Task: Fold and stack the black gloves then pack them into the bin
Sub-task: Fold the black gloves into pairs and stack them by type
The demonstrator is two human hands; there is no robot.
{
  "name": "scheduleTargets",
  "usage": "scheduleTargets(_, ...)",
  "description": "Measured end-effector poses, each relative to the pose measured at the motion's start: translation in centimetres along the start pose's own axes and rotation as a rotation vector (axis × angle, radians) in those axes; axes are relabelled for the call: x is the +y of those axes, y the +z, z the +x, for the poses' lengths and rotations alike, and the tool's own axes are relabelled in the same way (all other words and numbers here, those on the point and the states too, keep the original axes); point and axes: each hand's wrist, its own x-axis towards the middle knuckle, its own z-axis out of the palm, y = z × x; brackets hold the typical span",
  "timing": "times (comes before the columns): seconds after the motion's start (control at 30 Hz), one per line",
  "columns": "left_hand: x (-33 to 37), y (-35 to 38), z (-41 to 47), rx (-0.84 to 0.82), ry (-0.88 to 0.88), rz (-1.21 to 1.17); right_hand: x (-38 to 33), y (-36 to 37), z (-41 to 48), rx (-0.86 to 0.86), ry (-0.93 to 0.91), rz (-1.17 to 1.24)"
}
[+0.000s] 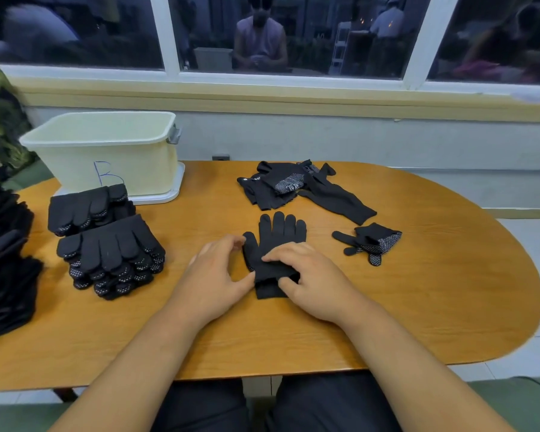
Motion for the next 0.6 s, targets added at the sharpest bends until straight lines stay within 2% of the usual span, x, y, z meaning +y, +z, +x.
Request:
scheduleTargets(0.27, 0.29, -0.16, 0.03, -0.032, 0.047, 0.074, 0.12, -0.34, -0.33, 0.026, 0.045, 0.093)
scheduleTargets(0.6, 0.07, 0.02, -0.01, -0.035, 0.102, 0.083, 0.58, -0.2, -0.51, -0.048, -0.002, 0.024)
